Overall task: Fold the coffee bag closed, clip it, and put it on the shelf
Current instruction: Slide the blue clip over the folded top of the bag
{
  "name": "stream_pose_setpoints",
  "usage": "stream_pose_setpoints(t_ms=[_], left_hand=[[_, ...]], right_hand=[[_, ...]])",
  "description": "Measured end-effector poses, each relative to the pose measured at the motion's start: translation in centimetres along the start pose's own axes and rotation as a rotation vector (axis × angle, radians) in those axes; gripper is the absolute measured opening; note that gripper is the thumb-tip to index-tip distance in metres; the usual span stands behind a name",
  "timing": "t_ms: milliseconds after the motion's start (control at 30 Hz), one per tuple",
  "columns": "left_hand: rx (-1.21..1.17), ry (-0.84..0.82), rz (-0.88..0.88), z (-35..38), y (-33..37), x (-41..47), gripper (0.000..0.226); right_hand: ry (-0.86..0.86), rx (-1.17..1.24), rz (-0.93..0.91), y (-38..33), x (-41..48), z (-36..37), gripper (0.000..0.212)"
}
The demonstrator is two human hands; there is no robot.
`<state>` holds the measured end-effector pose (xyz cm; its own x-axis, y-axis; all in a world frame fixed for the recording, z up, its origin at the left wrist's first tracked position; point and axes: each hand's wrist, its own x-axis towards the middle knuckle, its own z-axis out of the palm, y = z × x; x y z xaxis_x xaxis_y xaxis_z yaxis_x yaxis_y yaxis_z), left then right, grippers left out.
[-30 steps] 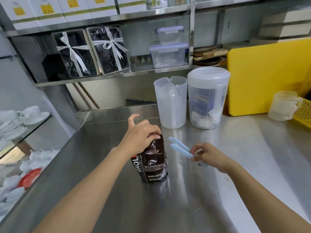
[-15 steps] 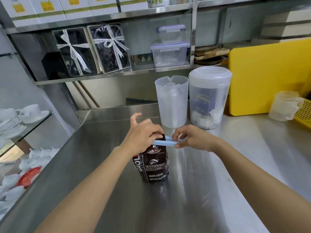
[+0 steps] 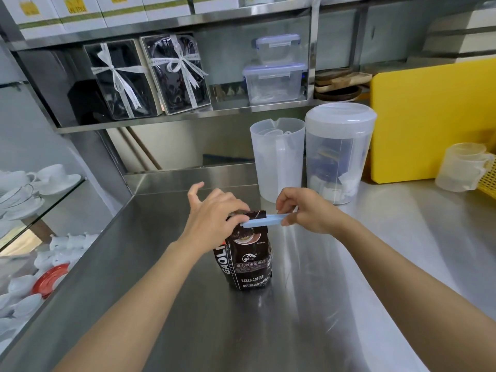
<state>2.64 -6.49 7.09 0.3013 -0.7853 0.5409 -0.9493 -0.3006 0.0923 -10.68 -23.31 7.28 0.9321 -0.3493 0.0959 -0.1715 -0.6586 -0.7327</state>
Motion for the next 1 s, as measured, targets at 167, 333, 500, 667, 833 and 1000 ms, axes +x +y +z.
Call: stream_pose_setpoints(t_ms=[167,333,500,667,833,1000], left_hand=[[-0.053,-0.006,-0.034,-0.3,-0.2,0.3,0.008],[-0.085,-0.011,-0.023,0.0,0.2,0.5,0.008],[-0.086,-0.004,-0.017,0.5,0.6,0.9,0.008],[-0.057,0.015,-0.046,1.0,0.4,0.5,0.010],[-0.074,-0.011,-0.020,1.1,0.6,0.7,0.009],[-0.100,-0.039,0.025,1.0,0.8,0.8,0.005]], right_hand=[[-0.025,-0.012,-0.008,-0.4,0.3,-0.1,0.026],[-0.065,-0.021,-0.020,-1.0,0.4,0.1,0.026],[-0.088,-0.033,-0.060,-1.9,0.9,1.2,0.027],[-0.086,-0.045,-0.075,-2.1,1.5,1.7,0.028],[-0.082,-0.028,-0.068,-2.4,1.6,1.9,0.038],[-0.057,0.001,-0.125,-2.5,2.0,3.0,0.046]])
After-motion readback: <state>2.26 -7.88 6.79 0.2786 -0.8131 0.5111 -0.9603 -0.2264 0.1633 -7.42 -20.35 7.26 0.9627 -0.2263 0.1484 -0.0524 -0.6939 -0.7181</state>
